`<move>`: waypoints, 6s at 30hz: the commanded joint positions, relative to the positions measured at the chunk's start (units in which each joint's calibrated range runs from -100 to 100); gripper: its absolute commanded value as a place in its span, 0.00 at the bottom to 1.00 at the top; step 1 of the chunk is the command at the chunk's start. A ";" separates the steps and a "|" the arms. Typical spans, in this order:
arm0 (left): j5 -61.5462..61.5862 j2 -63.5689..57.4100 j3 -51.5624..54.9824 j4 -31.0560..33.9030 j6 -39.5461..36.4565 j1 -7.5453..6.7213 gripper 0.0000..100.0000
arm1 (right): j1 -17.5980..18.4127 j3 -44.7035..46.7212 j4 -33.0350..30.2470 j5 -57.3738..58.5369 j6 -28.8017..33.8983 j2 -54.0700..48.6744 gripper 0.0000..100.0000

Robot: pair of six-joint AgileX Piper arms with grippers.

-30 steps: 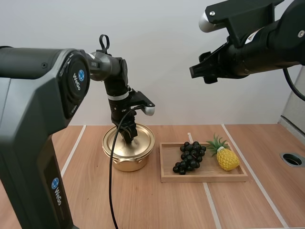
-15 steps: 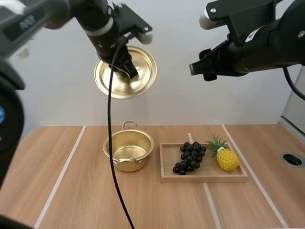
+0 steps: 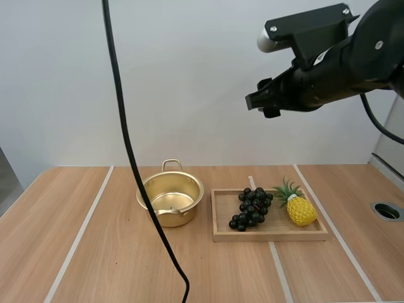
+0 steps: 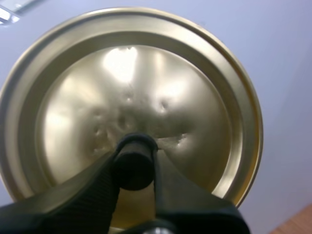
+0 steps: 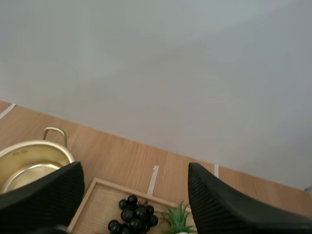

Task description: Open the pot, put the grape inside, and close it

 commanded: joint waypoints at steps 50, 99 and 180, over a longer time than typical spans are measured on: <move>-23.58 2.24 -23.59 4.77 -11.02 0.02 0.00 | -0.25 -0.52 2.52 28.50 19.96 9.36 1.00; -23.58 2.24 -23.59 4.77 -11.02 0.02 0.00 | 3.52 -0.52 -12.49 9.59 57.16 45.79 1.00; -23.58 2.24 -23.59 4.77 -11.02 0.02 0.00 | 4.86 -0.64 20.99 -12.58 -10.14 4.58 0.00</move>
